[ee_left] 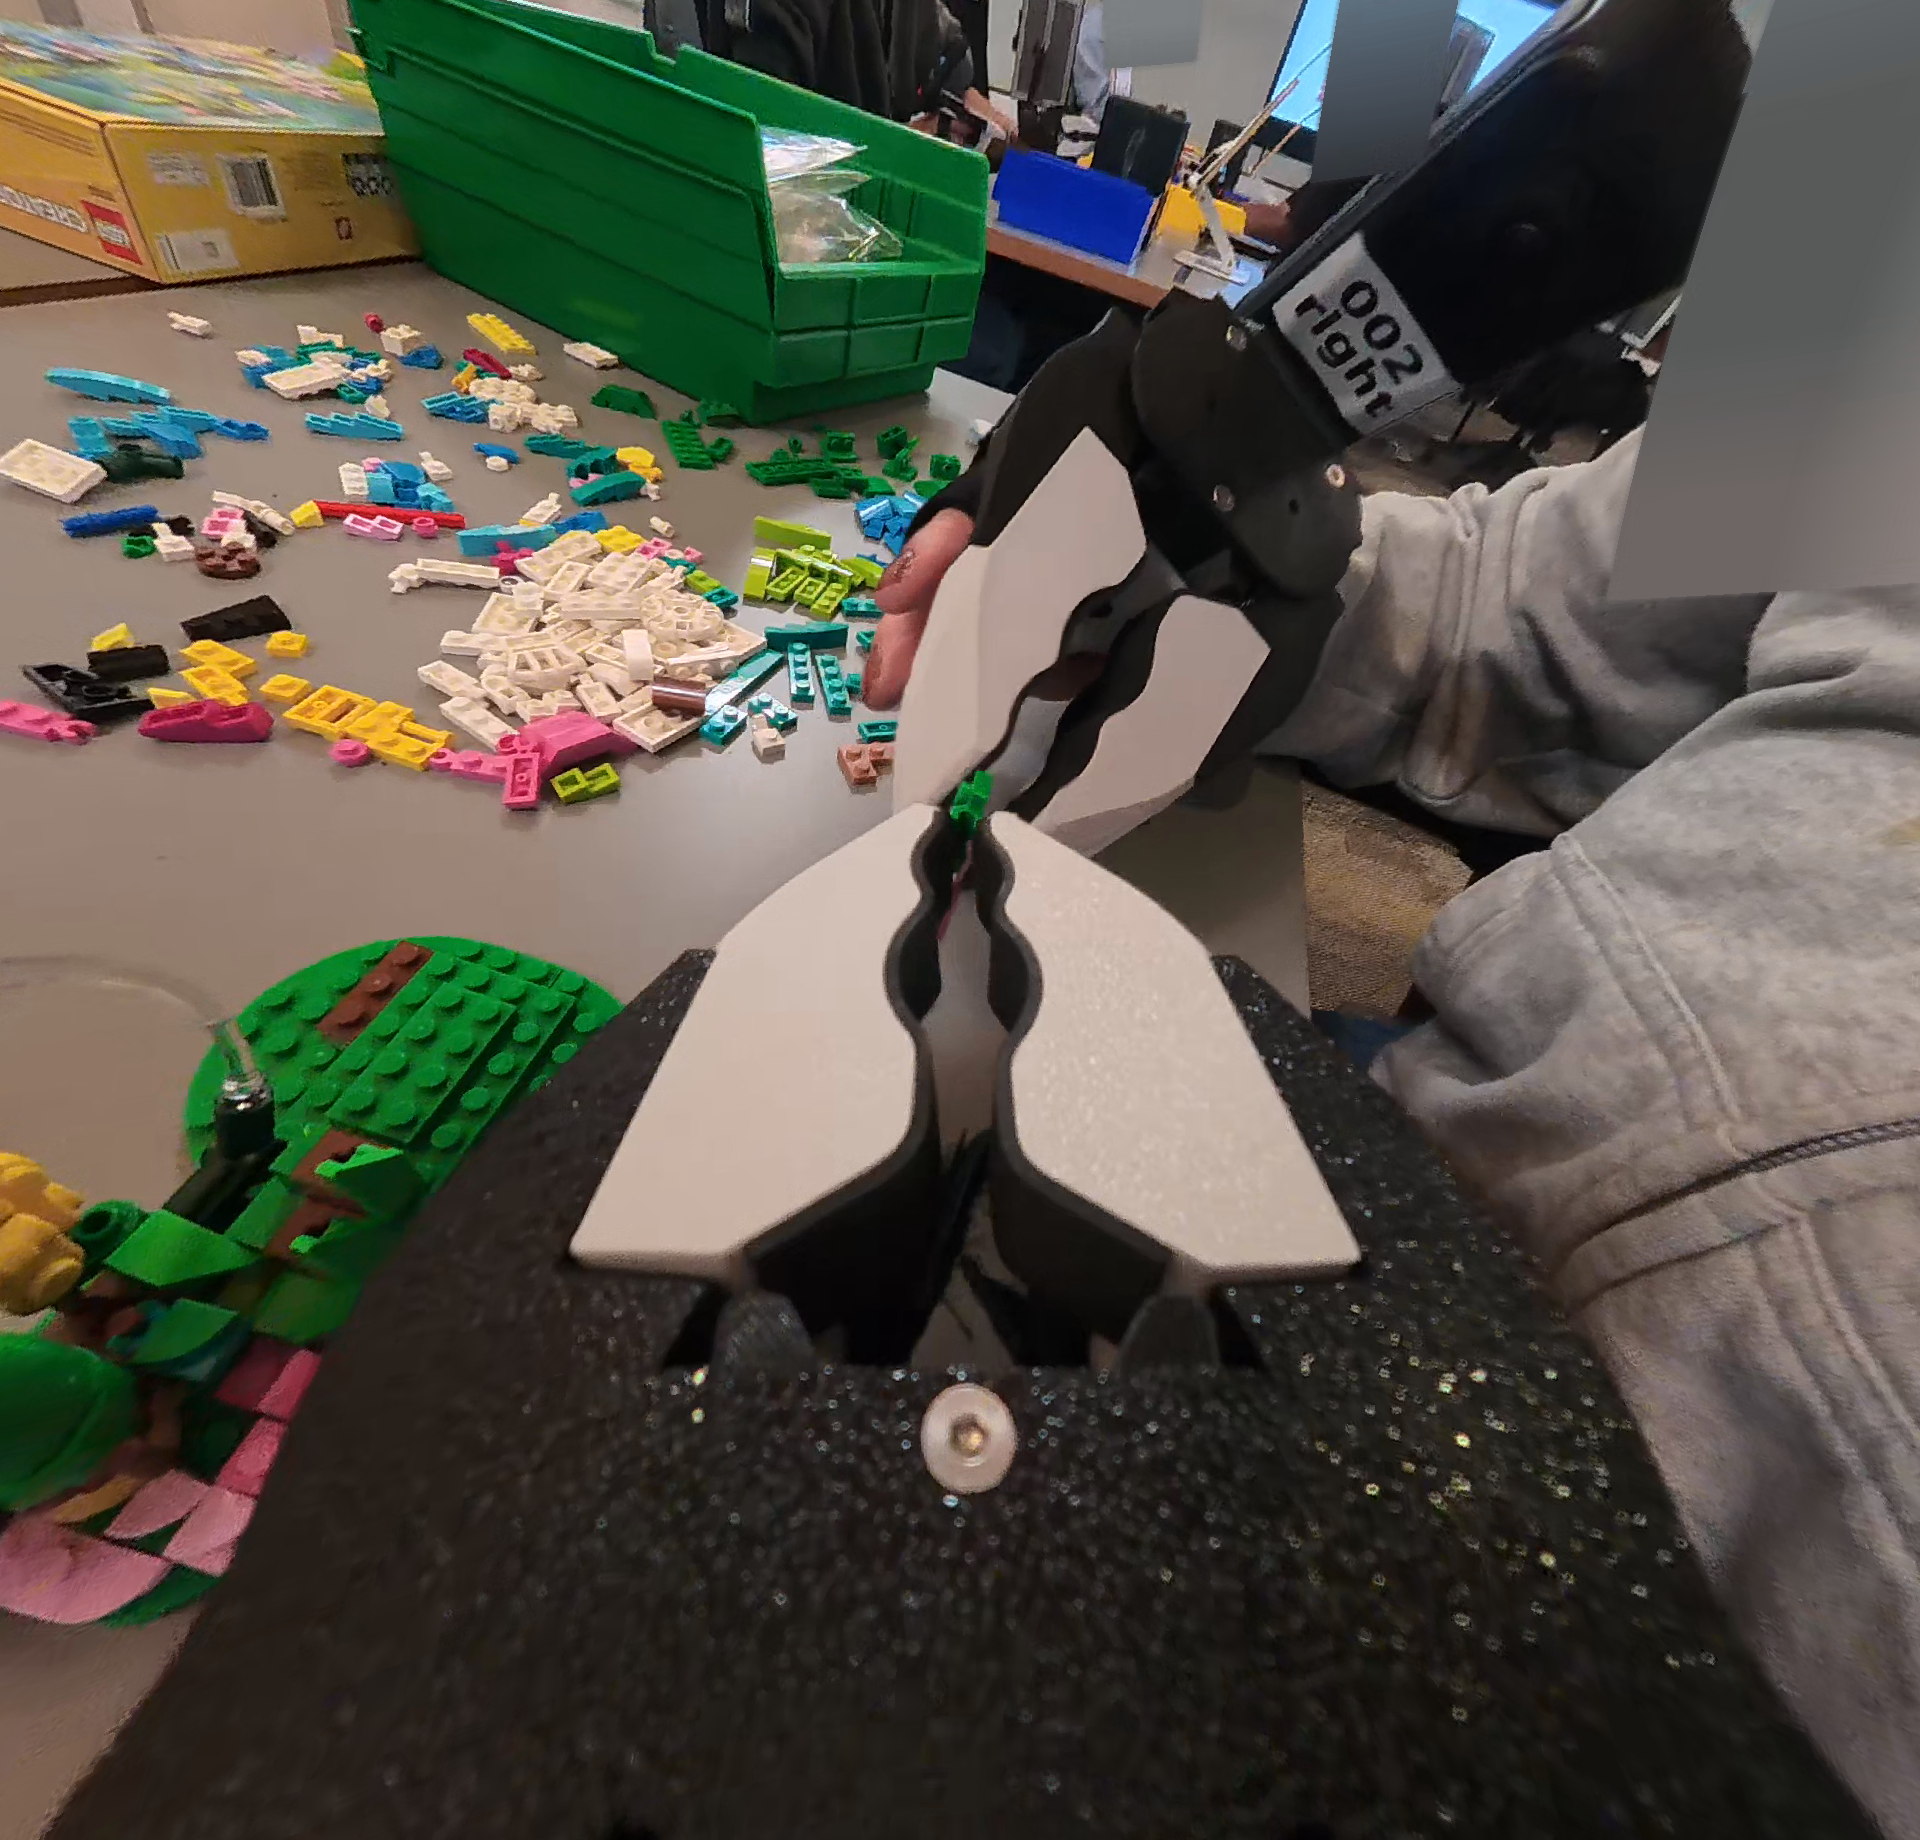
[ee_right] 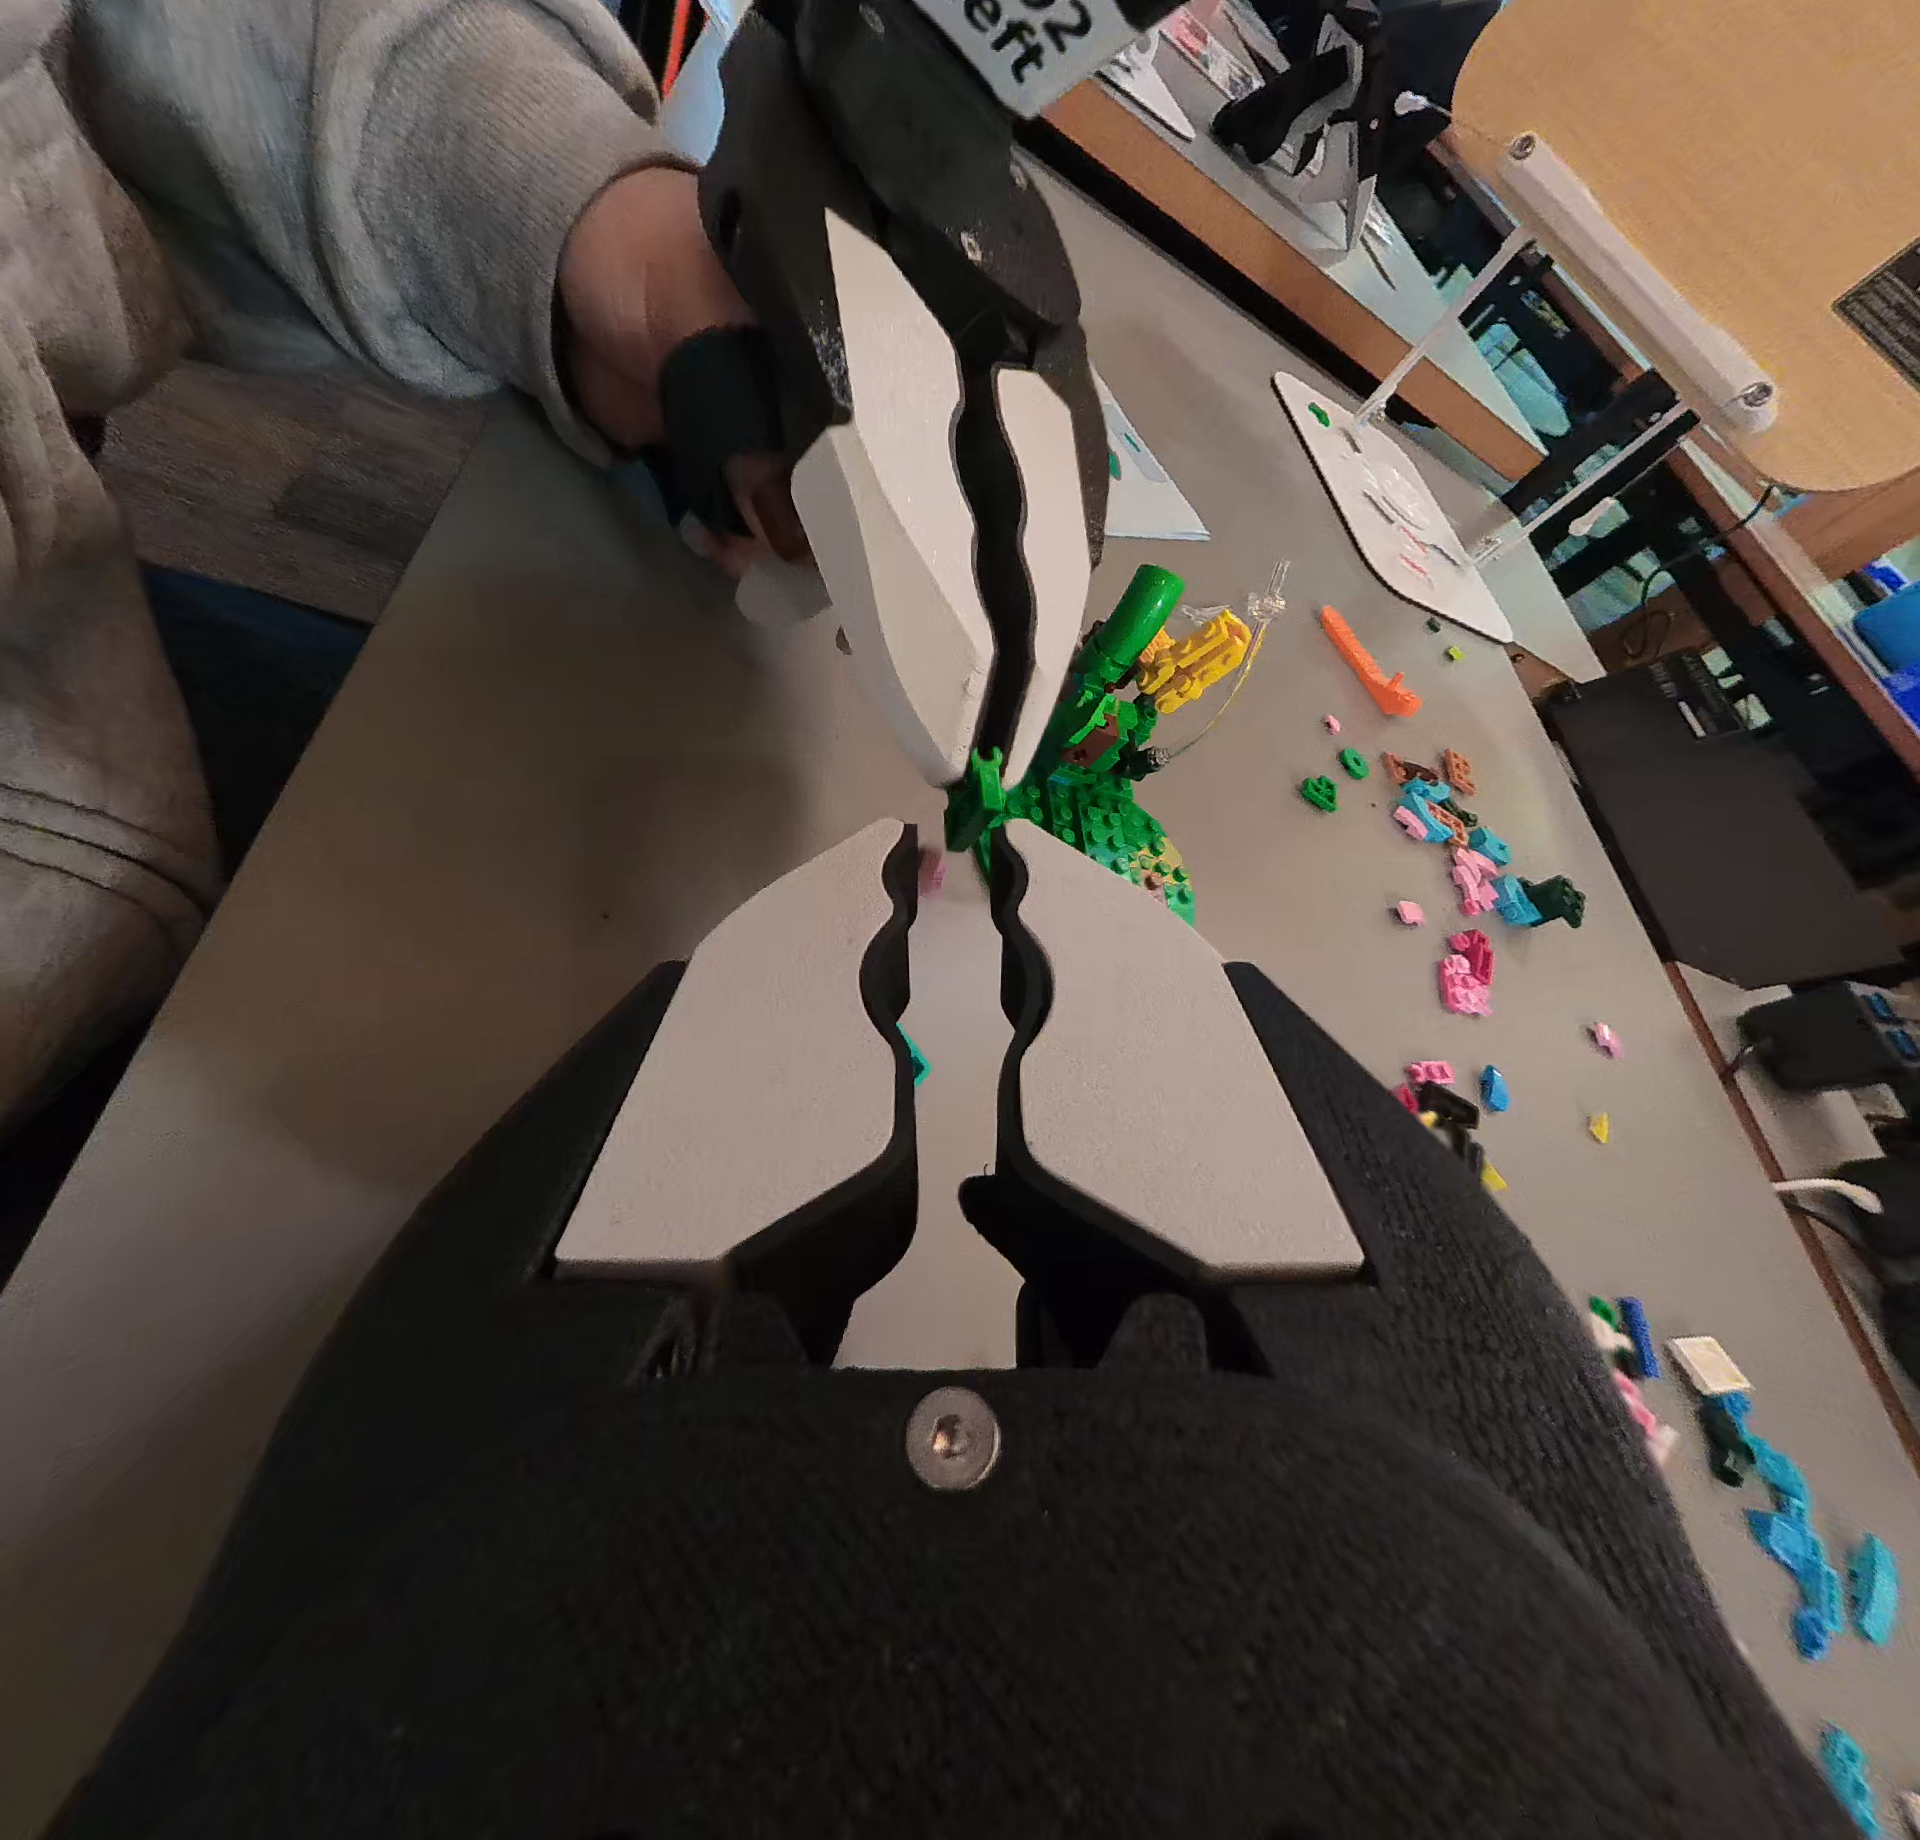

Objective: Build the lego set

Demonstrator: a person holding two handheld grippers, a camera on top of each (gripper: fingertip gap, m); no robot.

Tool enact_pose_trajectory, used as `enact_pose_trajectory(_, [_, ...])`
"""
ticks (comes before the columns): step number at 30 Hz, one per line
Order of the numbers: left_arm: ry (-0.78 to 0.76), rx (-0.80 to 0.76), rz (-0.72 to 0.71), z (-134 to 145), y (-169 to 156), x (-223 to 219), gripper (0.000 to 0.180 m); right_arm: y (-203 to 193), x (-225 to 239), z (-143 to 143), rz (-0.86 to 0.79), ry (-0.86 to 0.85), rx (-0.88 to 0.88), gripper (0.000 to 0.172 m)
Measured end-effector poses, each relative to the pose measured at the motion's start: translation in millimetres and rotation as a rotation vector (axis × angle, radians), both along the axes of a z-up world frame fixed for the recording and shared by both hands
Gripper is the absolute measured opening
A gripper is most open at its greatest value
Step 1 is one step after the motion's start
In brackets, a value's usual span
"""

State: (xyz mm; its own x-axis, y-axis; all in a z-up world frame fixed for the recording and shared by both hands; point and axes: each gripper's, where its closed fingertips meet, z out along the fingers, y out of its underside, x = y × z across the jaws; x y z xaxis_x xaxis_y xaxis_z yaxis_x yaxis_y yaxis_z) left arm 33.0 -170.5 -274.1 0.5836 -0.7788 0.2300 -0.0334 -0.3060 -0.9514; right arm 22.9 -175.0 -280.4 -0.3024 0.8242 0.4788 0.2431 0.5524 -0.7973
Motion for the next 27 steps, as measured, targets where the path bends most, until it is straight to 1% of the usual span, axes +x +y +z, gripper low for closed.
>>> enact_pose_trajectory(4, [0.016, -0.002, 0.005, -3, 1, 0, 0.005, 0, 0, 0, -0.002, -0.005, -0.026, 0.009])
enact_pose_trajectory(7, [0.056, 0.021, 0.033, -4, 3, -4, 0.005, 2, 1, -2, -0.010, -0.015, -0.023, 0.009])
enact_pose_trajectory(9, [0.046, 0.032, 0.047, -1, 4, -7, 0.005, 4, 1, -3, -0.015, -0.022, -0.040, 0.009])
enact_pose_trajectory(13, [0.032, 0.064, 0.061, 1, 6, -13, 0.005, 9, 2, -3, -0.021, -0.031, -0.144, 0.011])
enact_pose_trajectory(16, [0.050, 0.094, 0.087, 3, 8, -19, 0.005, 10, 3, 2, -0.009, -0.022, -0.248, 0.012])
enact_pose_trajectory(18, [0.089, 0.132, 0.123, 4, 10, -27, 0.005, 14, 3, 0, -0.023, -0.044, -0.275, 0.013])
enact_pose_trajectory(21, [0.153, 0.276, 0.197, 14, 13, -41, 0.005, 20, 2, -15, -0.067, -0.161, -0.318, 0.016])
enact_pose_trajectory(23, [0.192, 0.367, 0.268, 20, 15, -50, 0.005, 24, -1, -27, -0.123, -0.280, -0.405, 0.019])
enact_pose_trajectory(25, [0.272, 0.428, 0.317, 16, 18, -58, 0.004, 22, -3, -39, -0.163, -0.401, -0.492, 0.023])
enact_pose_trajectory(27, [0.321, 0.460, 0.327, 14, 18, -59, 0.005, 21, -7, -45, -0.177, -0.442, -0.478, 0.025])
